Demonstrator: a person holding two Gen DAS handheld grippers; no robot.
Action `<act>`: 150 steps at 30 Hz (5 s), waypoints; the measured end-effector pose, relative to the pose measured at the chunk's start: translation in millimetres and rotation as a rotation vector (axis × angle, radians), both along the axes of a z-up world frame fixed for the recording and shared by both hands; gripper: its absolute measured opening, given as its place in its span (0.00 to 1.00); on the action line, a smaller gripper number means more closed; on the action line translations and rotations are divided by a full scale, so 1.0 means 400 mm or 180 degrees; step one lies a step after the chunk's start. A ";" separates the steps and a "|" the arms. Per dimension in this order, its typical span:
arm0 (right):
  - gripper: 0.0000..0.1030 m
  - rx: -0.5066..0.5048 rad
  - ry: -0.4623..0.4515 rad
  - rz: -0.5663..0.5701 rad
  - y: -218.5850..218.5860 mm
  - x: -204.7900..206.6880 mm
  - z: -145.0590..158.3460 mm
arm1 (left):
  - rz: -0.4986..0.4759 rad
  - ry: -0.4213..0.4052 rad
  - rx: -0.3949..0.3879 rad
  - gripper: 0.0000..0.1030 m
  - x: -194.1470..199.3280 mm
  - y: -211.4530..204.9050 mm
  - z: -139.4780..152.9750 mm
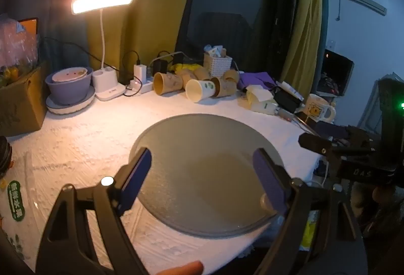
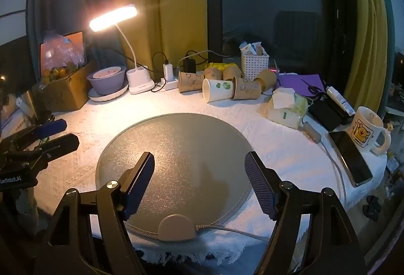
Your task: Flip cup upright
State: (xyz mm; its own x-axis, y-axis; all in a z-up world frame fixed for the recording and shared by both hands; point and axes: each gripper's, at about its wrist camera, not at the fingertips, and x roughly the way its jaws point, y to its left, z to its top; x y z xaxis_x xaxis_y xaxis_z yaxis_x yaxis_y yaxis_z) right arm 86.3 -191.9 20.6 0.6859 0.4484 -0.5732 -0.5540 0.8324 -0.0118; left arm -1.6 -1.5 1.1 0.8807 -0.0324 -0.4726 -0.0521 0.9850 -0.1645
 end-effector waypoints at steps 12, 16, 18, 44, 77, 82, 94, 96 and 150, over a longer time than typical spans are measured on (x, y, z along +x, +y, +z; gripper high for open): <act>0.74 0.0068 -0.0003 0.0005 -0.004 0.002 0.033 | 0.0013 0.0028 -0.0128 0.81 0.001 0.018 0.007; 0.74 0.0054 -0.0034 0.0000 -0.004 -0.003 0.020 | 0.0000 0.0011 -0.0132 0.81 -0.003 0.015 0.009; 0.74 0.0059 -0.0034 0.0001 -0.005 -0.001 0.021 | -0.0037 0.0009 -0.0153 0.81 -0.005 0.017 0.004; 0.74 0.0062 -0.0097 0.0011 -0.009 -0.006 0.043 | -0.0072 -0.0042 -0.0066 0.81 -0.009 -0.003 0.009; 0.74 0.0093 -0.0150 0.0023 -0.009 -0.016 0.056 | -0.0073 -0.0108 -0.0013 0.81 -0.006 -0.001 0.031; 0.74 0.0104 -0.0160 0.0026 -0.007 -0.018 0.059 | -0.0086 -0.0110 -0.0002 0.81 -0.008 -0.006 0.033; 0.74 0.0141 -0.0106 0.0036 -0.011 0.008 0.051 | -0.0231 0.0064 -0.0033 0.81 0.054 -0.023 -0.018; 0.74 0.0139 -0.0081 0.0043 -0.012 0.023 0.037 | -0.0243 0.0150 -0.0039 0.81 0.081 -0.021 -0.033; 0.74 -0.0108 0.0508 -0.0108 0.112 0.769 -0.143 | -0.0596 0.0520 0.0683 0.81 0.950 0.046 -0.112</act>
State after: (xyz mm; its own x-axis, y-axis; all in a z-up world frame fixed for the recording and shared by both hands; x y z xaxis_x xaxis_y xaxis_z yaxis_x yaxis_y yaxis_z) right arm 394.0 -147.2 -36.6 0.5992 0.4051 -0.6906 -0.5227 0.8513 0.0459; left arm 378.3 17.0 -43.7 0.7808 -0.0711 -0.6208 0.1247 0.9912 0.0433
